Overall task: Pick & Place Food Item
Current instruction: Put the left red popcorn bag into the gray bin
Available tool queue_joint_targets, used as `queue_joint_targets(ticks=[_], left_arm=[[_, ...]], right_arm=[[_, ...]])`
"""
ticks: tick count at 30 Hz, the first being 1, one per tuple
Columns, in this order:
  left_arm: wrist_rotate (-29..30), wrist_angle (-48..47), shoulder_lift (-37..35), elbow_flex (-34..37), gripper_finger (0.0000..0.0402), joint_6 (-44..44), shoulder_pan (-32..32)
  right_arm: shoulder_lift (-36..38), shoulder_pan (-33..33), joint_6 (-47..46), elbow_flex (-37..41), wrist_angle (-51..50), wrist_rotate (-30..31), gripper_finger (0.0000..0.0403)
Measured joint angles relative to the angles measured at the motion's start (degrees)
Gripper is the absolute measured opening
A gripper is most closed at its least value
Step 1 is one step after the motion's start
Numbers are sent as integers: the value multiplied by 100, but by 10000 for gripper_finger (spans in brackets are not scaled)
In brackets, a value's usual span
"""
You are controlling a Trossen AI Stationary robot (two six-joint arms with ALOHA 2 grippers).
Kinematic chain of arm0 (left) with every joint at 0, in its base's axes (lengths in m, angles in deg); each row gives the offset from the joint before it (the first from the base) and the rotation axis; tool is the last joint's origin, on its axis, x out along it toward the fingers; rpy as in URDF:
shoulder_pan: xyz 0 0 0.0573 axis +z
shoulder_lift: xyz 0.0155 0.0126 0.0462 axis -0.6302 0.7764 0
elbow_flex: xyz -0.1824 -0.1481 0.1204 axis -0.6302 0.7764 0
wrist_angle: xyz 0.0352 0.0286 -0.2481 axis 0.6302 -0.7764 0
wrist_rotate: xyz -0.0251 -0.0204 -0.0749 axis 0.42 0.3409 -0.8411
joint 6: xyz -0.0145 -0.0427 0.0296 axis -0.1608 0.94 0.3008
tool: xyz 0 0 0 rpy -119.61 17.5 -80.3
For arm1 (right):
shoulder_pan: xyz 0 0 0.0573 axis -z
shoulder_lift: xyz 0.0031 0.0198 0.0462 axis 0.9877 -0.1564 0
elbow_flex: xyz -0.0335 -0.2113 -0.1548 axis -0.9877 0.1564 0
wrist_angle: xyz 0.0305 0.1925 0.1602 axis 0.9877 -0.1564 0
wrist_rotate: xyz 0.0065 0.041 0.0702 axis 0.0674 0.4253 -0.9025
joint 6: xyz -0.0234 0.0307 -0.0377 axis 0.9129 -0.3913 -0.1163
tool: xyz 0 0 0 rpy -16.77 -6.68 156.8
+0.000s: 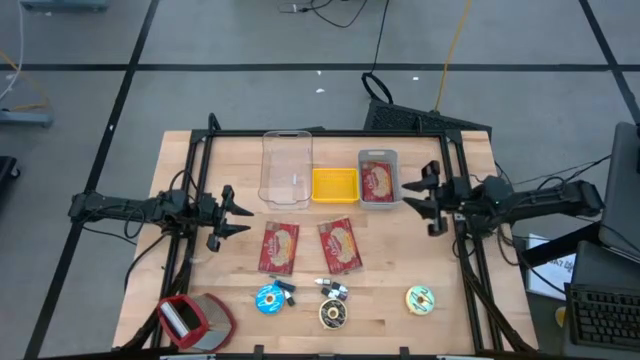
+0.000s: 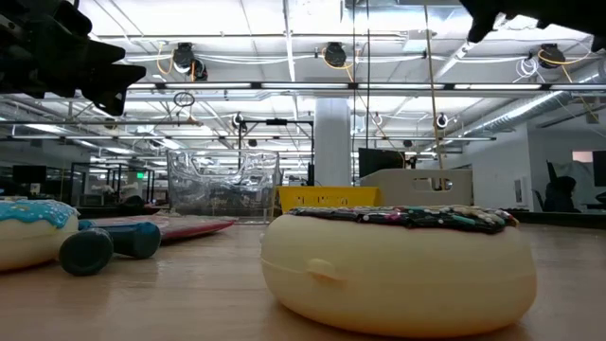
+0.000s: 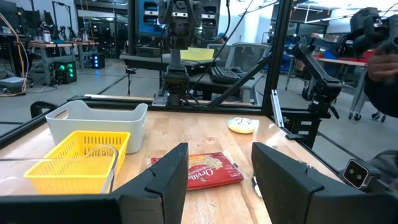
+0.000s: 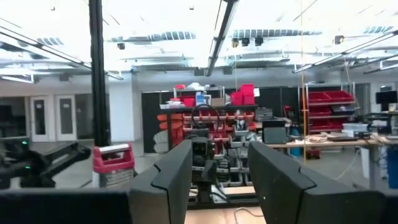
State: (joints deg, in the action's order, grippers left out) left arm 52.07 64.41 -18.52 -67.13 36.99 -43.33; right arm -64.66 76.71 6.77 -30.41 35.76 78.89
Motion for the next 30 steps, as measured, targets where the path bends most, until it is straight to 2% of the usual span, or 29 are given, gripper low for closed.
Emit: queue_joint_targets(ticks=[7,18,24,30], left_arm=[[-1,-2,0,0,179,2,1],[-1,0,0,0,179,0,1],[-1,0,-2,0,180,0,1],[-1,0,0,0,180,0,0]], right_arm=[[968,-396,-445,-1,-1662,-15,139],[857,-748,-725,10,-3007,8,122],[784,-746,-893,595,-2229,-91,112],[804,-746,-874,1394,-718,-777,111]])
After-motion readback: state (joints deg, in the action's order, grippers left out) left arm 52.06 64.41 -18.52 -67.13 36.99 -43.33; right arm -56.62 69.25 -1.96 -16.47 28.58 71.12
